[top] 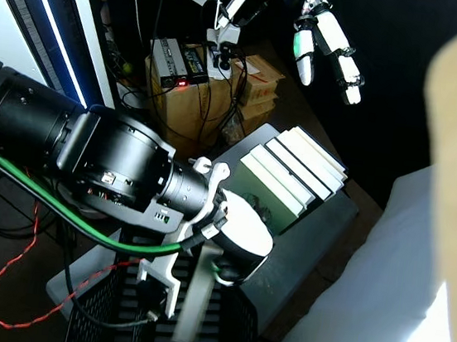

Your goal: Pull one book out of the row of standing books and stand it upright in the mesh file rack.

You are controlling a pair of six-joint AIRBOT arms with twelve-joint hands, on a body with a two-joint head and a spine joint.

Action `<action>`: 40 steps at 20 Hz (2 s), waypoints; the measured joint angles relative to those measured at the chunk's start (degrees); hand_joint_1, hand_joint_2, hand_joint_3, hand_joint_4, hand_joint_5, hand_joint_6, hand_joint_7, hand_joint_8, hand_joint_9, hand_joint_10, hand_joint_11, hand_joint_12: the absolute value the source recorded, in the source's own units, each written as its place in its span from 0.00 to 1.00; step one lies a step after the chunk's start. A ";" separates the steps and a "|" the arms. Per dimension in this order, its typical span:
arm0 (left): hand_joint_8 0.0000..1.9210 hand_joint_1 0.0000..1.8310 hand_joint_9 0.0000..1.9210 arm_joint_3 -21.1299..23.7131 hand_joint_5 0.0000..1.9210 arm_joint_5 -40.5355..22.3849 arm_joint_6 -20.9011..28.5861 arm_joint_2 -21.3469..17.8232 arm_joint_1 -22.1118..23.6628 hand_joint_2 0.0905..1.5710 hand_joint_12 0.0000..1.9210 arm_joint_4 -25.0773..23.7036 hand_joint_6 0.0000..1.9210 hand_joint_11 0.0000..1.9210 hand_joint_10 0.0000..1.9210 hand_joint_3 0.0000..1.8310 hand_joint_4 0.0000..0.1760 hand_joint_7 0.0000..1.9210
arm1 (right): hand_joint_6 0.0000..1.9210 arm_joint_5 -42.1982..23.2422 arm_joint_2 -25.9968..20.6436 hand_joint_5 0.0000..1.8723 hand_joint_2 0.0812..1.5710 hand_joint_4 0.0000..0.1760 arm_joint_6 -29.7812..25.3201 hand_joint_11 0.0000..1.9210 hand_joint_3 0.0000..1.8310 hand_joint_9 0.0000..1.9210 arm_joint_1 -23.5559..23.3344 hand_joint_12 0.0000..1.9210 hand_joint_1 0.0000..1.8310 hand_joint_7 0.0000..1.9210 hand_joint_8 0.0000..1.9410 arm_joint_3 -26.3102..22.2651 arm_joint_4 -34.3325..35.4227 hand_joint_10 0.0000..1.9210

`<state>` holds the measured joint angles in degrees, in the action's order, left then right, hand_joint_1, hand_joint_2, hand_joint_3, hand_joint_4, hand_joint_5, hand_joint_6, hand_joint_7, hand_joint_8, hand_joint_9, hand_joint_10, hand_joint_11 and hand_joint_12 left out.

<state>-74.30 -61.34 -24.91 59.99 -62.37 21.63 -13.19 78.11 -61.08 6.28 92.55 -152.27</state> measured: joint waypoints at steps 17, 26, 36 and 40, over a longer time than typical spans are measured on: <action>0.00 0.31 0.04 -0.33 0.07 0.02 0.74 0.70 -0.02 0.90 0.41 -0.22 0.00 0.00 0.00 0.00 0.02 0.05 | 0.77 -1.29 -0.76 0.36 0.82 0.00 -0.26 0.73 0.00 0.68 0.00 1.00 0.58 0.57 0.99 0.35 -2.43 1.00; 0.00 0.31 0.04 -0.33 0.06 0.00 0.76 0.70 -0.07 0.90 0.41 -0.17 0.00 0.00 0.00 0.00 0.05 0.05 | 0.63 -2.36 -0.39 0.46 0.73 0.00 -0.35 0.49 0.01 0.60 -0.50 1.00 0.61 0.60 0.96 -1.22 -6.58 1.00; 0.00 0.28 0.03 -0.33 0.06 -0.02 0.79 0.76 -0.72 0.91 0.46 0.33 0.00 0.00 0.00 0.00 0.10 0.04 | 0.70 -3.72 -0.33 0.31 0.81 0.00 -0.37 0.35 0.01 0.39 -0.79 1.00 0.64 0.41 0.84 -1.51 -10.49 0.97; 0.00 0.30 0.03 -0.63 0.06 -0.02 0.98 0.98 -0.72 0.90 0.46 0.39 0.00 0.00 0.00 0.00 0.08 0.04 | 0.85 -3.61 0.72 0.29 0.86 0.00 -0.24 0.71 0.01 0.66 -1.31 1.00 0.52 0.55 0.99 -0.26 -11.32 1.00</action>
<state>-74.94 -61.36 -23.92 60.97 -63.09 22.02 -16.80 78.83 -61.32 4.97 92.29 -163.59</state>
